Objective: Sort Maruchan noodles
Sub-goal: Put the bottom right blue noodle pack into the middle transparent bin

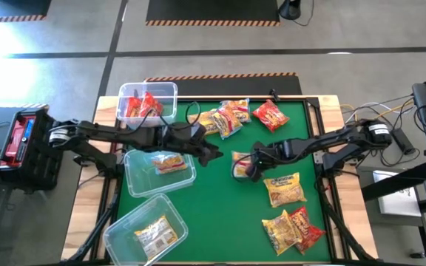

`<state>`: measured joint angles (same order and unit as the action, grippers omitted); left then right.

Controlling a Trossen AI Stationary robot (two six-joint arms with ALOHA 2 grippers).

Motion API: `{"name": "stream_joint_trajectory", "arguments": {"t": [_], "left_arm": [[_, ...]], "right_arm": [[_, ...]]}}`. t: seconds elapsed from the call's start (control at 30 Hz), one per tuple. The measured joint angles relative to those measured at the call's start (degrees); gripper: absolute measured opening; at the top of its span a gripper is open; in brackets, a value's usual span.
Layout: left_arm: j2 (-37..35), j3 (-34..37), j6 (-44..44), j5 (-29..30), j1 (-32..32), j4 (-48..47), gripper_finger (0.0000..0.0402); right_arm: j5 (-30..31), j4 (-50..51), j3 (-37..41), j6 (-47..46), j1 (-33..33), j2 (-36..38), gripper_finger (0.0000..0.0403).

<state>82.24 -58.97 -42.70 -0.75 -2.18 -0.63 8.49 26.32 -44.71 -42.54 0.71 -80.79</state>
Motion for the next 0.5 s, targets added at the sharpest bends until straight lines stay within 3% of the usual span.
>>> {"name": "stream_joint_trajectory", "arguments": {"t": [0.2,0.5], "left_arm": [[1.58,-0.16,0.25,0.2,-0.09,-1.01,0.021],[8.31,-2.77,-4.66,-0.34,0.81,-1.33,0.021]], "right_arm": [[0.29,-3.58,-0.15,1.27,-1.5,0.67,0.0009],[-1.19,-0.19,-0.67,1.04,-1.5,9.36,0.0009]]}}
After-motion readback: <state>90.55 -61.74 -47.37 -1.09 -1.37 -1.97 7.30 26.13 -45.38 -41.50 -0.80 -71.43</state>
